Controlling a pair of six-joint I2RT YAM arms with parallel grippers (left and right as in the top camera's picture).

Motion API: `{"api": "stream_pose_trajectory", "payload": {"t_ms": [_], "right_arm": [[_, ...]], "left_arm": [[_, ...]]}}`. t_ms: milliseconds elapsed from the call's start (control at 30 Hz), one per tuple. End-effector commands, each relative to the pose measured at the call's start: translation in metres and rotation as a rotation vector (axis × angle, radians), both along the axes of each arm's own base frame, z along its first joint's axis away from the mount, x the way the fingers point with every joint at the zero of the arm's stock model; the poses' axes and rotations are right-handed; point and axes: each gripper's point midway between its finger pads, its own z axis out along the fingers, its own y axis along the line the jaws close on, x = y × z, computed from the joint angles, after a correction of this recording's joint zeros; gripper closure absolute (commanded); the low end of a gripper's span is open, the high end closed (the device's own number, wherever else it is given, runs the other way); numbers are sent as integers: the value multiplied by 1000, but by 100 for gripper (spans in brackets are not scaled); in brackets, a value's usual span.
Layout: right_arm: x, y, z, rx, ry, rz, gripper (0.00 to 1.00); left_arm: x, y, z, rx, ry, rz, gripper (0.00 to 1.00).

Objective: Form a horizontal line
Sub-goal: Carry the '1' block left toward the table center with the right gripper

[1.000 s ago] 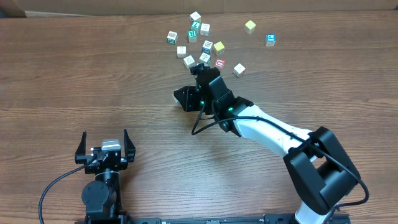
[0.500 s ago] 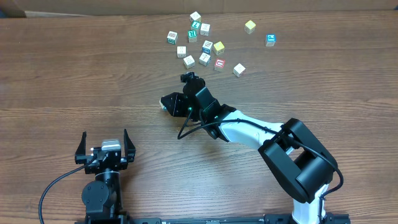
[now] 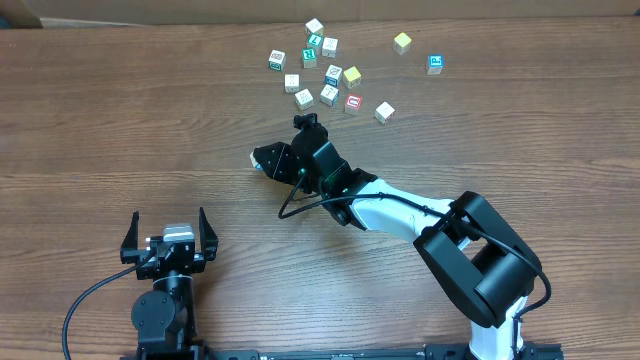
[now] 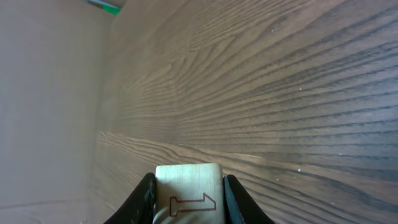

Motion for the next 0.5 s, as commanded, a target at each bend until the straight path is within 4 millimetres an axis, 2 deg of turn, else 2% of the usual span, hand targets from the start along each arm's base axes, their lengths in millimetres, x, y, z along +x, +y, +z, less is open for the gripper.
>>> {"api": "stream_pose_trajectory", "payload": {"t_ms": [0, 467], "right_arm": [[4, 3, 2, 20, 6, -60, 78], [-6, 22, 5, 19, -59, -82, 75]], "left_arm": [[0, 0, -1, 19, 1, 1, 1], [0, 0, -1, 19, 1, 1, 0]]}}
